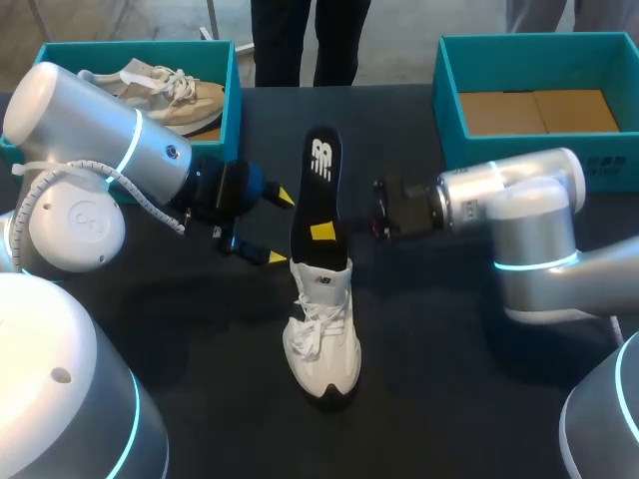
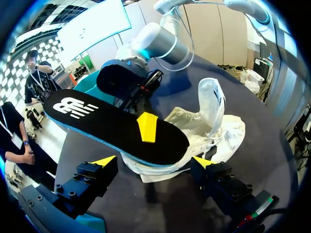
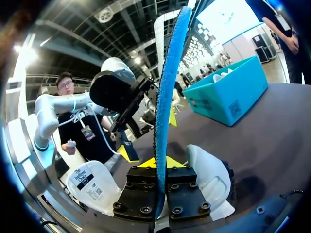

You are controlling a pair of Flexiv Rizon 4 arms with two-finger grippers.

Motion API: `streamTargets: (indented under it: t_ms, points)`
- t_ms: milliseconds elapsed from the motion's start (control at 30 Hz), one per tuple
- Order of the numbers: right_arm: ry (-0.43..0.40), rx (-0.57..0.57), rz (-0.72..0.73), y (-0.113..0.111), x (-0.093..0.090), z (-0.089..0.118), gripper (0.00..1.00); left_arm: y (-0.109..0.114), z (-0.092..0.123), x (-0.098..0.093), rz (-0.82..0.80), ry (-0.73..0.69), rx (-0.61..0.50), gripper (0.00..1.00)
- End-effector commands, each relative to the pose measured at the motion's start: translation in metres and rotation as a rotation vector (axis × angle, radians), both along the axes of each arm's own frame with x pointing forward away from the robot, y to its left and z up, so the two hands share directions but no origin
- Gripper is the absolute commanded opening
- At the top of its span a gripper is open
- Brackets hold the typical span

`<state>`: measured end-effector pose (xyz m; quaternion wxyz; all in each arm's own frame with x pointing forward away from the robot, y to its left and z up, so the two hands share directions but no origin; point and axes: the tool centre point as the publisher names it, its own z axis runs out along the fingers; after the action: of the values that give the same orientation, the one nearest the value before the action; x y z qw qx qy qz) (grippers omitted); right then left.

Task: Take the shoe out of the shoebox, open the shoe tongue, remove and reinsert the insole, then place the shoe into the shoebox

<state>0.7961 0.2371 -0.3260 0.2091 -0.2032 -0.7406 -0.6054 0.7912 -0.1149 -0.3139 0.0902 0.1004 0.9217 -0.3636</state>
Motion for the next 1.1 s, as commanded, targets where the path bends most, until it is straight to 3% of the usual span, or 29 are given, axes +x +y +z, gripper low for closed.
streamTargets:
  t_ms: [33,433,667,733,767,867,1100]
  points:
    - [0.014,-0.021,0.004,0.002,-0.007,-0.002,0.0,0.0,0.0,-0.001,0.001,0.0,0.005,1.0]
    - [0.091,-0.03,-0.002,0.009,-0.028,-0.027,0.0,0.0,0.0,-0.001,0.001,0.0,0.005,1.0]
    - [0.101,-0.041,-0.008,0.007,-0.035,-0.026,0.0,0.0,0.0,-0.001,0.001,0.0,0.005,1.0]
    - [0.084,-0.044,-0.011,0.006,-0.032,-0.021,0.0,0.0,0.0,-0.001,0.001,0.0,0.005,1.0]
    - [0.074,-0.048,-0.011,0.006,-0.031,-0.019,0.11,0.0,0.0,-0.001,0.001,0.0,0.005,1.0]
    - [0.049,-0.058,-0.006,0.007,-0.025,-0.012,0.21,0.0,0.0,-0.001,0.001,0.0,0.005,1.0]
    - [0.016,-0.073,0.011,0.005,-0.01,-0.003,0.19,0.0,0.0,-0.001,0.001,0.0,0.005,1.0]
